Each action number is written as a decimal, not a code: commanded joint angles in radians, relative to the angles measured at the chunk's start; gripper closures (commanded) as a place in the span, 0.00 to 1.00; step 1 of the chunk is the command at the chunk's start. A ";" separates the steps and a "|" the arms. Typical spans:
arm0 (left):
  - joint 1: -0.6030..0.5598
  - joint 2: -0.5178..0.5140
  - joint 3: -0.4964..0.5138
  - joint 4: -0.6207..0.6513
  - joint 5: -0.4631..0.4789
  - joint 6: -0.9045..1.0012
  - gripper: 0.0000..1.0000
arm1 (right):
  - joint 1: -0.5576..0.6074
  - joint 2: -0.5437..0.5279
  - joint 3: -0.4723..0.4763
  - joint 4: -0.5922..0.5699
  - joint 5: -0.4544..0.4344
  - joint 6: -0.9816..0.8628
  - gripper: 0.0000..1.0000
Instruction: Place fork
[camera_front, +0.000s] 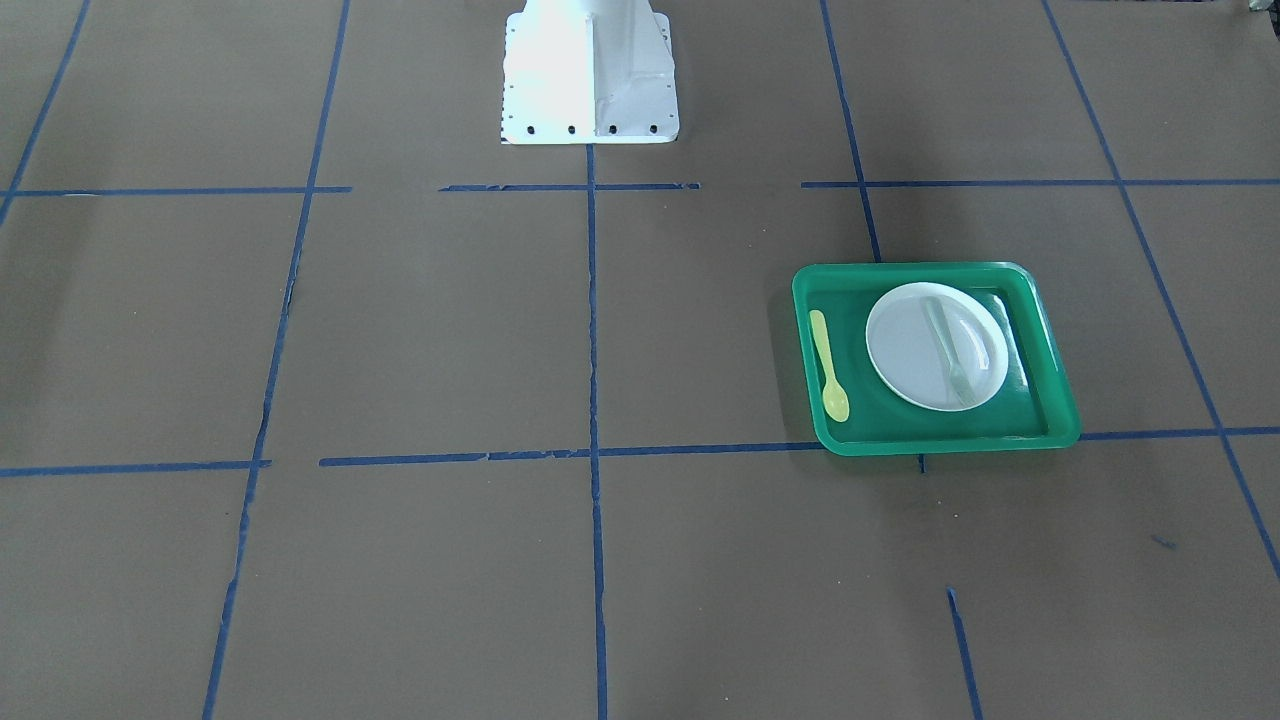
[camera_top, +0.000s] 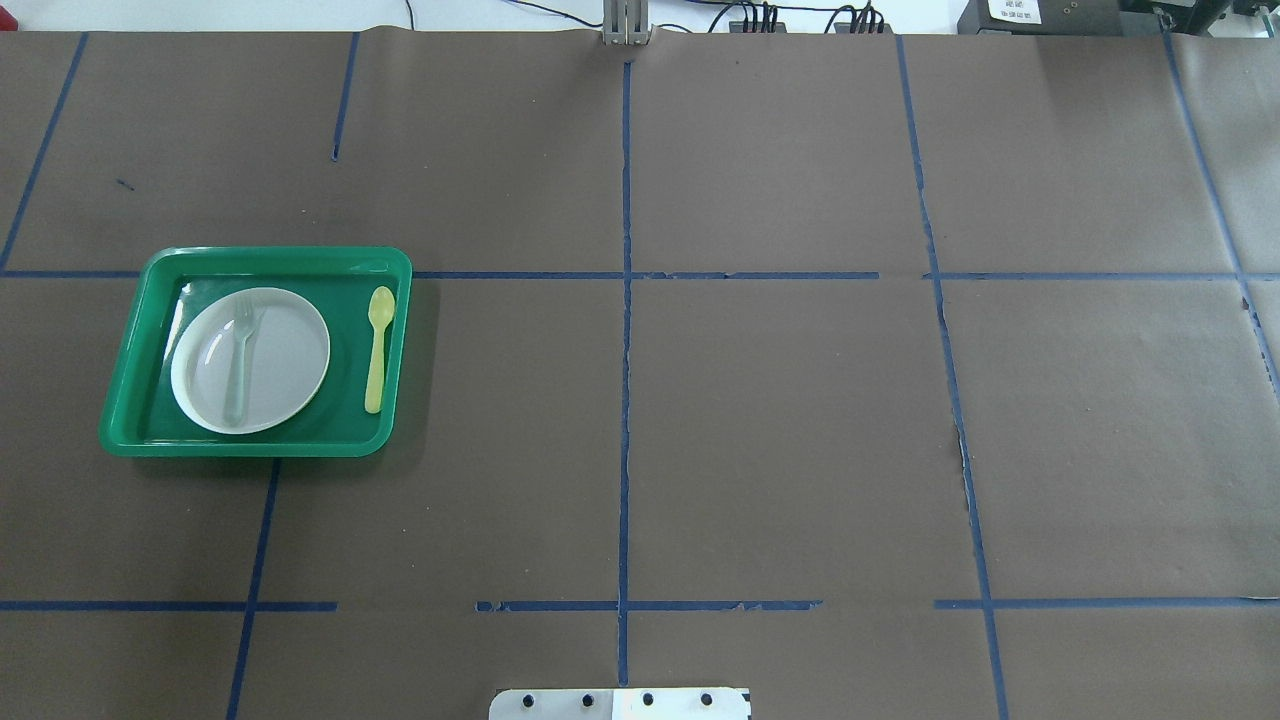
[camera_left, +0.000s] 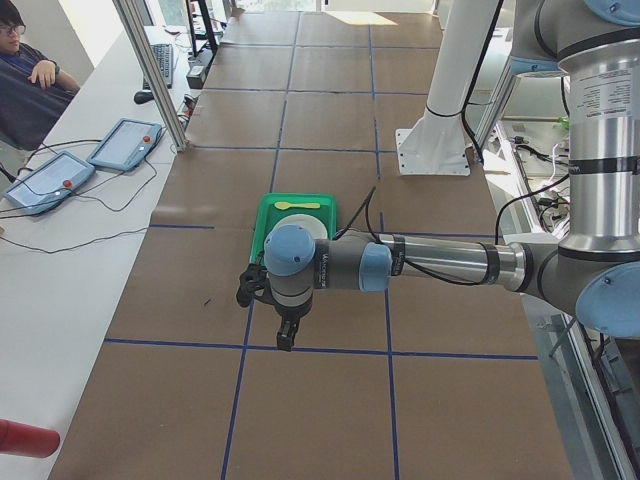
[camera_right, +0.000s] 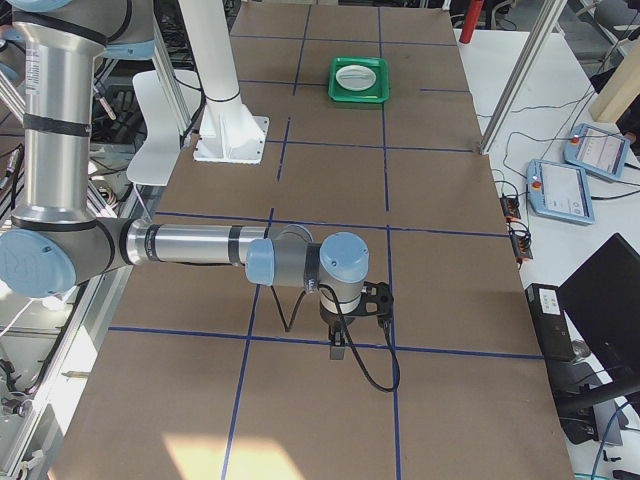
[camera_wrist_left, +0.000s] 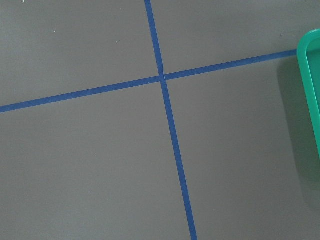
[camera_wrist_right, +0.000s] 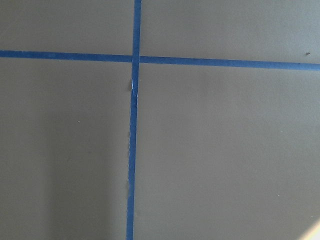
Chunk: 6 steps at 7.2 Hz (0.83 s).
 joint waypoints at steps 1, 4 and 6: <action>0.000 0.000 -0.004 -0.004 0.000 0.000 0.00 | 0.000 0.000 0.000 0.000 0.000 0.000 0.00; 0.002 -0.015 0.009 -0.024 -0.002 0.000 0.00 | 0.000 0.000 0.000 0.000 0.000 0.000 0.00; 0.033 -0.016 0.017 -0.027 0.000 -0.009 0.00 | 0.000 0.000 0.000 0.000 0.000 0.000 0.00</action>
